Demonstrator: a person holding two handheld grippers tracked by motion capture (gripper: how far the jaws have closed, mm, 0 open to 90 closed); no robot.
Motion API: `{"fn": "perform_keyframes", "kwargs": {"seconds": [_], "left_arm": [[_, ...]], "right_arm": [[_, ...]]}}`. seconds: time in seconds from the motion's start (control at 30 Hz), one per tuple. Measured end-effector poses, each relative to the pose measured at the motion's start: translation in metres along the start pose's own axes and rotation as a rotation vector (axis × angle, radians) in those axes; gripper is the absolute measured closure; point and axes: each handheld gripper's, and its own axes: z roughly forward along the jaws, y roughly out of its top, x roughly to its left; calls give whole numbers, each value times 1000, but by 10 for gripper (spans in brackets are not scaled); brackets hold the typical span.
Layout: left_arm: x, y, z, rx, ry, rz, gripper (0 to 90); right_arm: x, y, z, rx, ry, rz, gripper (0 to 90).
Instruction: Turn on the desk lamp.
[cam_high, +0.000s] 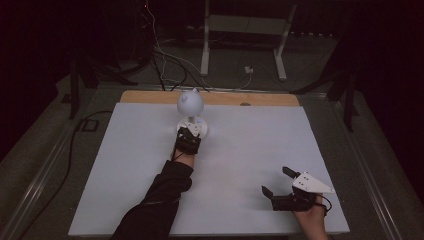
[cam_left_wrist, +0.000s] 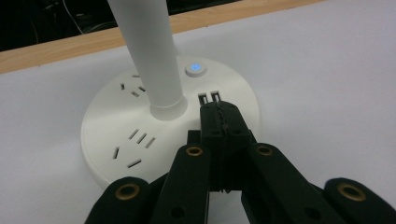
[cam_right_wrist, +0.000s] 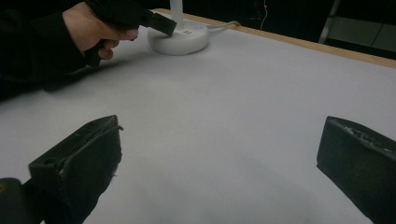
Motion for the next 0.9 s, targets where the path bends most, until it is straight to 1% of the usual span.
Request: {"fn": "perform_keyframes", "kwargs": {"seconds": [0.17,0.3,0.4,0.5,0.6,0.7,0.77,0.83,0.87,0.9], "left_arm": [[-1,0,0,2,-3,3,900],[-2,0,0,4,2,16,900],[-2,0,0,6,1,15,900],[0,1,0,10,-10,0,900],[-2,-1,-1,9,-9,32,900],[-2,-1,-1,8,-4,34,900],[-1,0,-1,7,-11,13,900],[1,2,0,5,-4,5,900],[1,2,-1,-1,-10,-5,900],[2,3,-2,-5,-16,-3,900]], "right_arm": [[-1,0,-1,-3,0,5,0],[-1,0,-1,-4,0,4,0],[-1,0,-1,-4,1,3,0],[-1,0,-1,-5,0,3,0],[-1,0,-1,-3,1,6,0],[-1,0,0,2,1,3,0],[0,0,0,0,1,3,0],[0,0,0,-3,0,3,0],[-1,0,0,-2,0,5,0],[-1,0,0,-1,1,7,0]]}}
